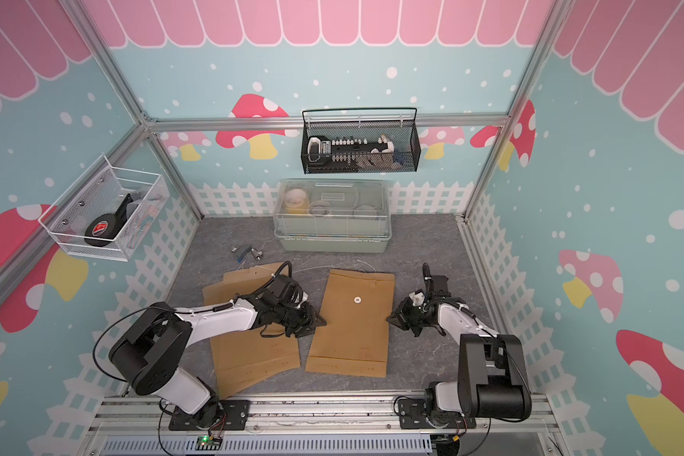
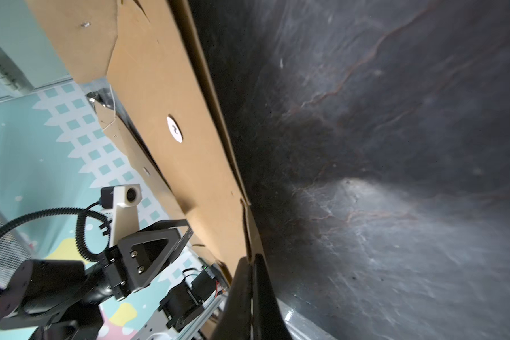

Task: Close the mouth of the file bag
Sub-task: Pick up the file bag from the center of the board.

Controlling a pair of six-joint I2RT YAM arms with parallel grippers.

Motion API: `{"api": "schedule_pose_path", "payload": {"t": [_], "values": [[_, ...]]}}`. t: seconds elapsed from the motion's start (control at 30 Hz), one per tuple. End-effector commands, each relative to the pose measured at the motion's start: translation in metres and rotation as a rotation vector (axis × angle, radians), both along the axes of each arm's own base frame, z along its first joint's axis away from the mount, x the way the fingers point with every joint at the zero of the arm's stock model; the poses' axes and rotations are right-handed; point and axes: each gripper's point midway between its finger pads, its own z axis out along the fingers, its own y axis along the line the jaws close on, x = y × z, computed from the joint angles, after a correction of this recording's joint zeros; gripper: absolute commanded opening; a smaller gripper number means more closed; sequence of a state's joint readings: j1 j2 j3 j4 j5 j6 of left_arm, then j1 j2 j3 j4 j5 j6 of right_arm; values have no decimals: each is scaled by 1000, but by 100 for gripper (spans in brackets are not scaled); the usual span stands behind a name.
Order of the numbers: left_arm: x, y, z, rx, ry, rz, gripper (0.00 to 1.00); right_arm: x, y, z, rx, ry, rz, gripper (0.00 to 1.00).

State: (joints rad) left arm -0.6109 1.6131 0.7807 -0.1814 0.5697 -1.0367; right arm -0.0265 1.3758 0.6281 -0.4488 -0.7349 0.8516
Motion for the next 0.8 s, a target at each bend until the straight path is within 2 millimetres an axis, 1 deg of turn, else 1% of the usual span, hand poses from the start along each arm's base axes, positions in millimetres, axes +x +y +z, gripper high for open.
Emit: {"api": "schedule_pose_path", "payload": {"t": [0.0,0.03,0.1,0.2,0.3,0.4,0.43,0.5,0.57,0.67,0.77], "values": [[14,-14,23,-74,-58,-13,32,-12,-5,-7,-64,10,60,10],[15,-15,26,-81,-60,-15,27,-14,-7,-9,-78,16,64,11],[16,-17,33,-96,-68,-20,22,-15,-9,-13,-95,20,69,13],[17,-19,43,-108,-82,-29,12,-14,-10,-16,-107,19,75,16],[17,-20,50,-118,-81,-28,0,-14,-12,-17,-122,15,85,21],[16,-21,58,-136,-70,-9,0,-15,-16,-17,-157,11,96,32],[17,-20,61,-141,-69,1,0,-17,-19,-18,-178,17,100,39],[18,-20,65,-147,-62,24,0,-24,-25,-22,-222,40,111,50],[18,-21,70,-160,-53,41,0,-32,-28,-26,-243,65,121,57],[20,-22,73,-179,-34,66,0,-40,-24,-30,-214,74,121,60],[22,-26,78,-216,-13,99,0,-38,-14,-27,-144,24,103,61]]}}
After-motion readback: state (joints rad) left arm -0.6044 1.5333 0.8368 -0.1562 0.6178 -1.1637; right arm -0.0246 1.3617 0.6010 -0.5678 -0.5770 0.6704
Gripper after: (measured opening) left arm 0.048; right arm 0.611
